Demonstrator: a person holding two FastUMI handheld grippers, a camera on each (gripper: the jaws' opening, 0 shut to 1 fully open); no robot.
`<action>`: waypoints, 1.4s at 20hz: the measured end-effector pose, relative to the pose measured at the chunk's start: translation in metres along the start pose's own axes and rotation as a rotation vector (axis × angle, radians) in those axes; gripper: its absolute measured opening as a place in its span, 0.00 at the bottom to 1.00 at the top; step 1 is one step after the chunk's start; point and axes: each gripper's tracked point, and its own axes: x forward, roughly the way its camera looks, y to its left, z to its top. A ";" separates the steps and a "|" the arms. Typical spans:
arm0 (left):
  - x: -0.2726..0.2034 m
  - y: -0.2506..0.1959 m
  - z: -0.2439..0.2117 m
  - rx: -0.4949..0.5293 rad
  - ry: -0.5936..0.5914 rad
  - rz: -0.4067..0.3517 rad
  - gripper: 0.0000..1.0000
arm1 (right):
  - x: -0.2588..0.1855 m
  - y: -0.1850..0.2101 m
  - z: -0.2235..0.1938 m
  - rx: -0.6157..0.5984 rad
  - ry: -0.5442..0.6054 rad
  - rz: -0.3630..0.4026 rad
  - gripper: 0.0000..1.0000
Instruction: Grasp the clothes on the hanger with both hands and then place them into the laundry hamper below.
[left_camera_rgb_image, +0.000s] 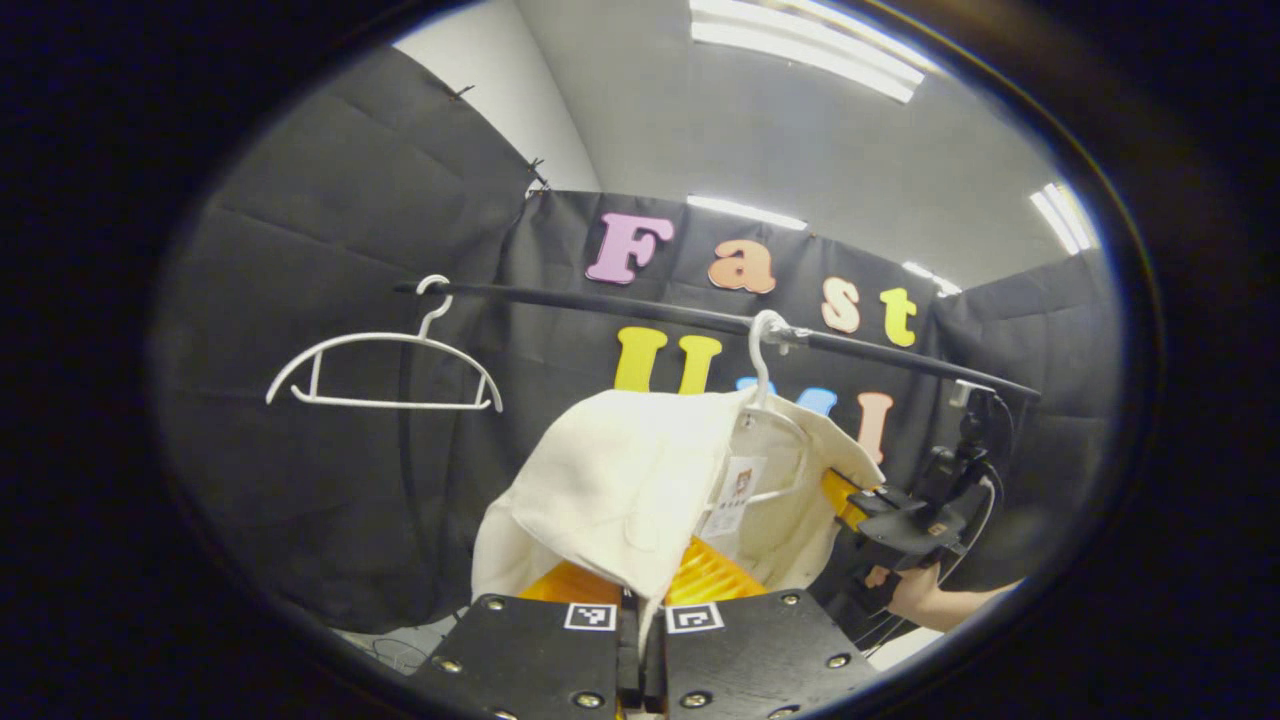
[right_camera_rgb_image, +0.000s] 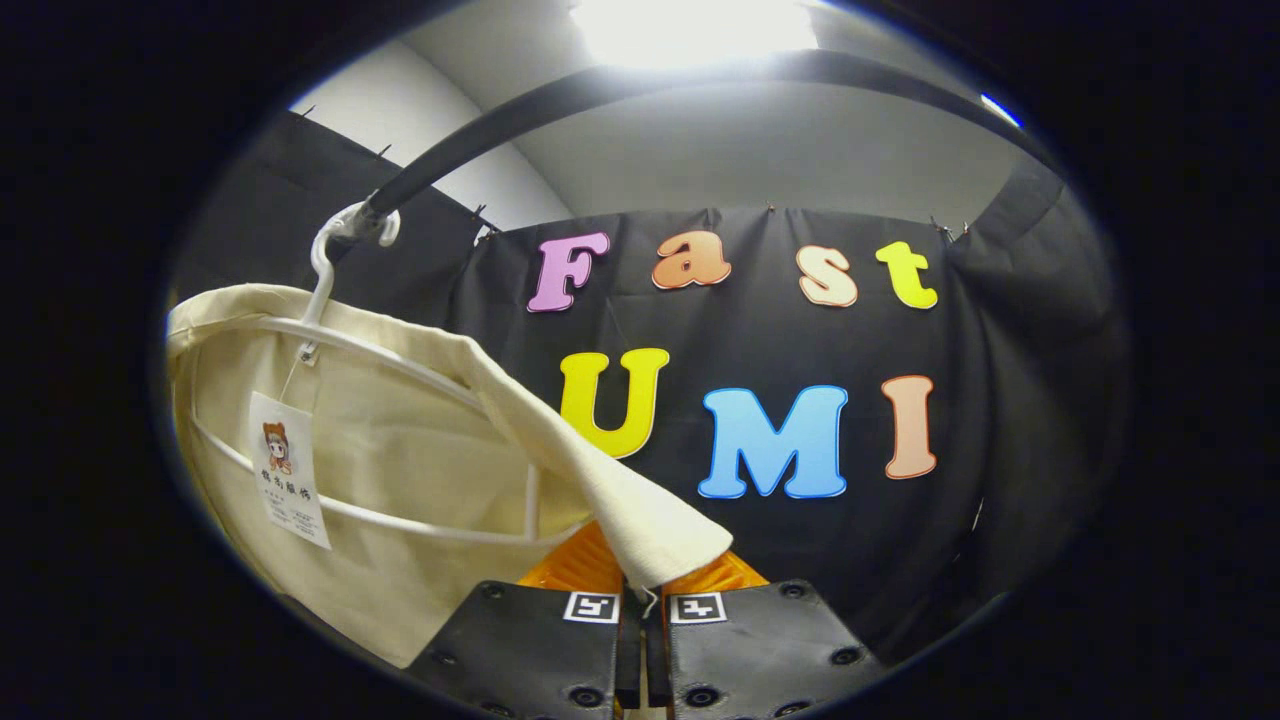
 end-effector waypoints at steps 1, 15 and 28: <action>-0.001 0.000 0.005 -0.009 -0.007 -0.005 0.04 | 0.002 -0.001 0.002 -0.006 -0.005 -0.006 0.00; 0.022 0.083 0.055 0.086 -0.038 0.080 0.02 | 0.023 0.012 0.030 -0.203 -0.146 -0.005 0.04; 0.053 0.116 0.074 0.248 -0.082 0.026 0.03 | 0.028 0.013 0.048 -0.387 -0.288 -0.067 0.04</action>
